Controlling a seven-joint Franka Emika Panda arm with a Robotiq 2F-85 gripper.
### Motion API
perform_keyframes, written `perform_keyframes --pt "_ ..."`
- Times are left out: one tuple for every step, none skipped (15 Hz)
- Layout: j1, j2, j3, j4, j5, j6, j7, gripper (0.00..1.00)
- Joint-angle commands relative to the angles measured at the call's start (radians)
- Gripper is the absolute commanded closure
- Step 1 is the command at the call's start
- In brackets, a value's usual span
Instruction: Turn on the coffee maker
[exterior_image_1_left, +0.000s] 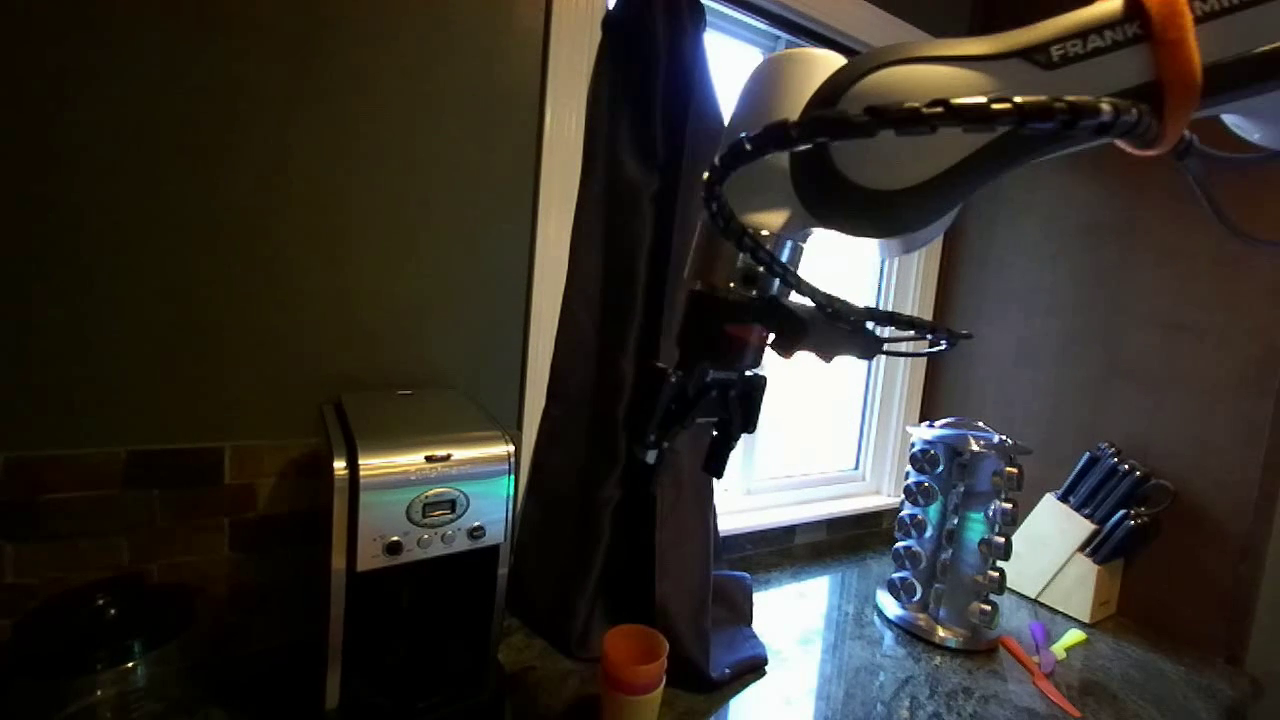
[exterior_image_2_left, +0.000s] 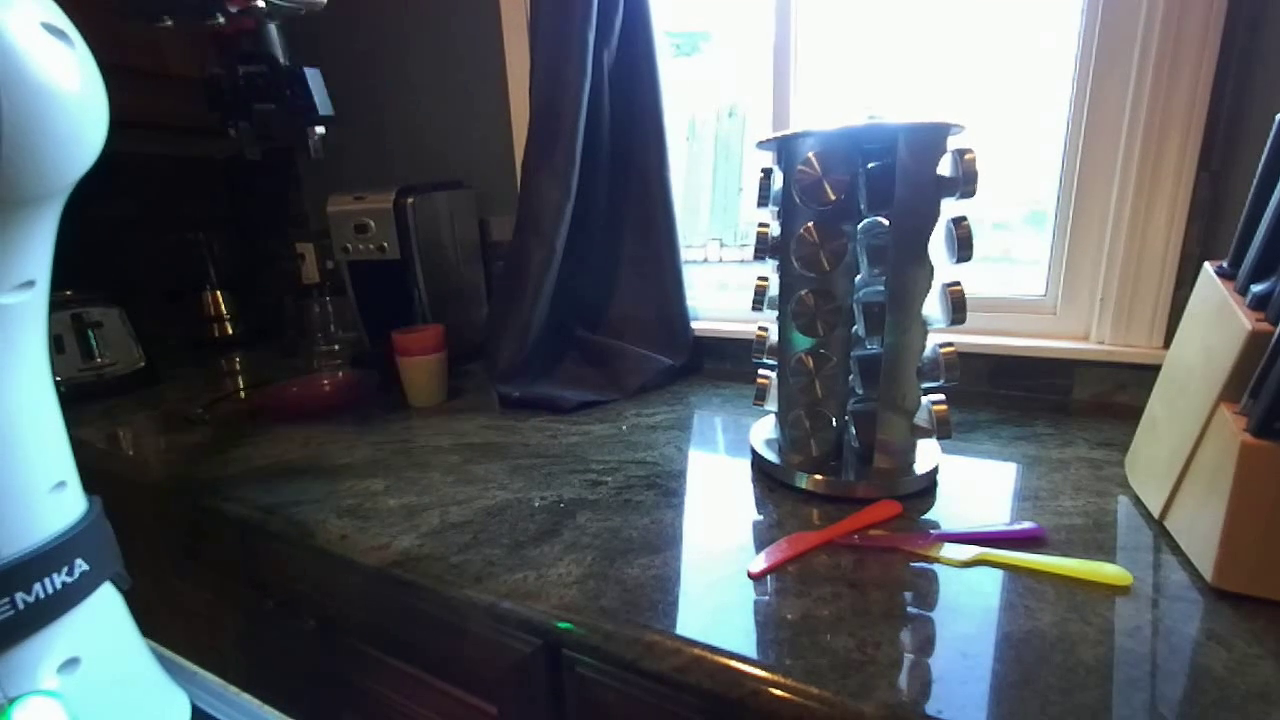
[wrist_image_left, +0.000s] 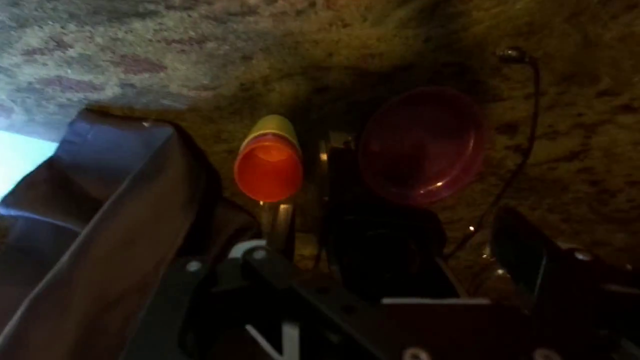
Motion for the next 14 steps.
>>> perform_keyframes --pt "0.041 0.189 0.037 0.126 -0.023 0.05 0.002 0.0" --pt "0.047 0.23 0.05 0.152 -0.064 0.065 0.013 0.0" --pt "0.057 0.275 0.057 0.183 -0.098 0.071 0.015 0.0" --pt "0.069 0.312 0.06 0.209 -0.13 0.069 0.013 0.0" --pt "0.079 0.351 0.061 0.234 -0.186 0.088 0.003 0.0" --pt "0.084 0.266 0.032 0.168 -0.119 0.073 0.002 0.0" --pt "0.093 0.293 0.03 0.184 -0.129 0.076 0.003 0.0" --pt "0.095 0.3 0.026 0.186 -0.129 0.076 0.003 0.0" --pt "0.094 0.299 0.023 0.187 -0.128 0.076 0.003 0.0" --pt "0.093 0.294 0.021 0.187 -0.129 0.076 0.003 0.0" --pt "0.093 0.289 0.021 0.187 -0.129 0.076 0.003 0.0" --pt "0.093 0.286 0.021 0.187 -0.129 0.076 0.003 0.0" --pt "0.093 0.285 0.022 0.187 -0.129 0.076 0.003 0.0" --pt "0.094 0.29 0.022 0.192 -0.134 0.081 0.015 0.0"
